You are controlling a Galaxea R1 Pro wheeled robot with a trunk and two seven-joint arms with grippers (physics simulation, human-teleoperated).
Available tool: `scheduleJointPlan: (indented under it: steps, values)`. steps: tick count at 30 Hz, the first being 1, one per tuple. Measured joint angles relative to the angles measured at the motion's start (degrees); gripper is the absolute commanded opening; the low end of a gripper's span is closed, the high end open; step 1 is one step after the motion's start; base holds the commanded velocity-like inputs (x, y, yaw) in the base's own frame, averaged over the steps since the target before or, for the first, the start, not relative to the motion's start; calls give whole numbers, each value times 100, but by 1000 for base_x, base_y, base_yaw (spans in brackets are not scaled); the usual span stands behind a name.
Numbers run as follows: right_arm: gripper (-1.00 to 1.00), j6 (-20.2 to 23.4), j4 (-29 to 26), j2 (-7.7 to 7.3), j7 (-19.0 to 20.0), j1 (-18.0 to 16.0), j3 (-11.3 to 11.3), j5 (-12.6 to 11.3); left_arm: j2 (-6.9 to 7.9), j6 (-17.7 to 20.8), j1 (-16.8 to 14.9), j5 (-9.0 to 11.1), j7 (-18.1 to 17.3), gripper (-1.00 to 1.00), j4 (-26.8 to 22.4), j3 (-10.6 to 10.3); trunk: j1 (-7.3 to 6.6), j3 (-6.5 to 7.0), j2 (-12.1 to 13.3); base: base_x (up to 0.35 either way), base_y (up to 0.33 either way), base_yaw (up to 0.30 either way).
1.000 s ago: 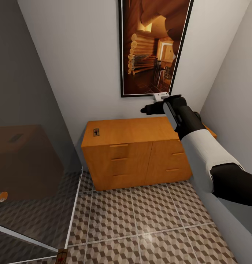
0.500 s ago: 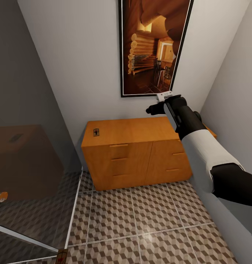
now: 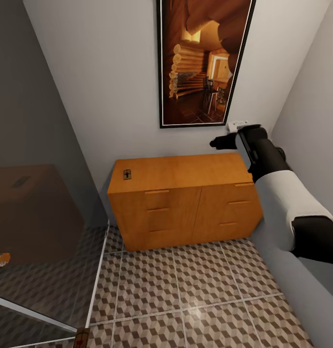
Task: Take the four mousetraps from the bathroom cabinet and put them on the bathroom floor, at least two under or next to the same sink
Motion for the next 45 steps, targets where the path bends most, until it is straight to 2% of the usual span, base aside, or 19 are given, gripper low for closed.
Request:
scheduleJointPlan:
  steps: [2,6,10,16,19,21,26,28,34,40,45]
  values:
    - [100,-8,0,-79,-79,1,-373,9,0,0,0,0,0,-100,-1,0,0,0,0,0,0,0]
    - [100,-17,1,-132,-240,1,-676,5,0,0,0,0,0,-100,0,0,0,0,0,0,0,0]
    - [100,-24,19,-139,-323,1,-760,1,0,0,0,0,0,-100,2,-1,0,0,0,0,0,0]
    - [100,-18,35,-102,-336,-3,-758,-6,0,0,0,0,0,-100,1,0,0,0,0,0,0,0]
    - [100,-13,59,-75,-334,-4,-698,-6,0,0,0,0,0,-100,0,0,0,0,0,0,0,0]
    - [100,-8,85,-61,-327,-6,-553,-6,0,0,0,0,0,-100,-1,0,0,0,0,0,0,0]
    - [100,-1,246,-21,-296,-5,53,-17,0,0,-1,0,0,-100,-1,0,0,0,0,0,0,0]
    - [100,-1,331,9,-281,-6,193,-18,0,0,0,0,0,-100,-1,0,0,0,0,0,0,0]
    - [100,-3,456,66,-159,-2,337,-21,0,0,-1,-1,0,-100,1,0,0,0,0,0,0,0]
    - [100,-10,474,52,-79,1,346,-27,0,0,0,0,0,-100,1,0,0,0,0,0,0,0]
    - [100,-16,475,31,197,2,338,-32,0,0,0,0,0,-100,0,0,0,0,0,0,0,0]
